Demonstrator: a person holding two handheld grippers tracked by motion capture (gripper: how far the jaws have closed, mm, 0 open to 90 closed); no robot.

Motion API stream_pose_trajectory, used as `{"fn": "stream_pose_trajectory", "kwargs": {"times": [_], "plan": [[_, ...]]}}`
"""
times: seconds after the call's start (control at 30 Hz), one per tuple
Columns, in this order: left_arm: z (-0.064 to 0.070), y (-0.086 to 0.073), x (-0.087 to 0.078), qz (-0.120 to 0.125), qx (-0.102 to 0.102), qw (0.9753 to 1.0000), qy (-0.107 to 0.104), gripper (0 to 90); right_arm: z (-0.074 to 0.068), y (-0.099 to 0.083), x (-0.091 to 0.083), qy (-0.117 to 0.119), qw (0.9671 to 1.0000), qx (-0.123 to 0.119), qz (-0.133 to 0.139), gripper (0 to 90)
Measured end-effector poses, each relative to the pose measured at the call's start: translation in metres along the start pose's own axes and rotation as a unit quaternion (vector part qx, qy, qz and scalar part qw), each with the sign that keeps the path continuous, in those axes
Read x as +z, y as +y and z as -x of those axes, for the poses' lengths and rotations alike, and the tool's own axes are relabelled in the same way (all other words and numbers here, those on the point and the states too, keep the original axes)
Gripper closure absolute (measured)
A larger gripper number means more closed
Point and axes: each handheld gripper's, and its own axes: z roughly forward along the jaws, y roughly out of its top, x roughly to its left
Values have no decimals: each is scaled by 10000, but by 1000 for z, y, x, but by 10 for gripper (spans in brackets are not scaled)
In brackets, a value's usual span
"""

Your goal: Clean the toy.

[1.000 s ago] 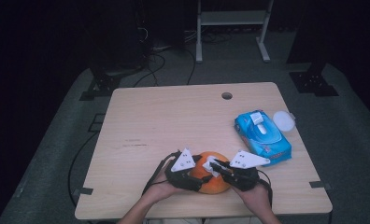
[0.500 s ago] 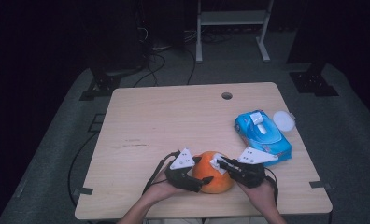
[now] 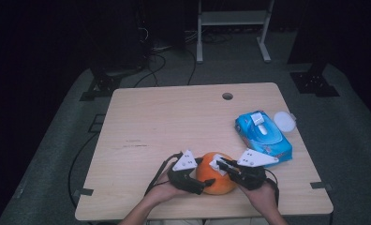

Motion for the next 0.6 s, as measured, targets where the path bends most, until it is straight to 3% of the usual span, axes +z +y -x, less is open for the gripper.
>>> {"fn": "stream_pose_trajectory", "kwargs": {"times": [0.1, 0.2, 0.3, 0.37, 0.43, 0.53, 0.6], "plan": [[0, 1, -1, -13, 130, 9999, -1, 194, -5, 2, 2, 21, 9998, -140, -103, 809], [-7, 0, -5, 235, 121, 9996, 31, 127, 3, -3, 0, 150, 9998, 3, -154, 810], [-11, -2, -1, 292, 167, 9994, 44, 78, 8, -4, -4, 263, 9994, -29, -209, 809], [-14, -6, 4, 292, 2, 9995, -71, 60, 10, -4, -5, 259, 9994, -33, -225, 809], [-15, -8, 6, 263, -46, 9995, -150, 83, 12, -5, -5, 208, 9994, -22, -260, 809], [-11, -6, 5, 243, 16, 9997, -79, 204, 10, -4, -4, 116, 9996, -54, -260, 809], [-8, -5, 5, 199, 48, 9998, -47, 229, 5, -2, -2, 84, 9997, -105, -220, 809]]}}
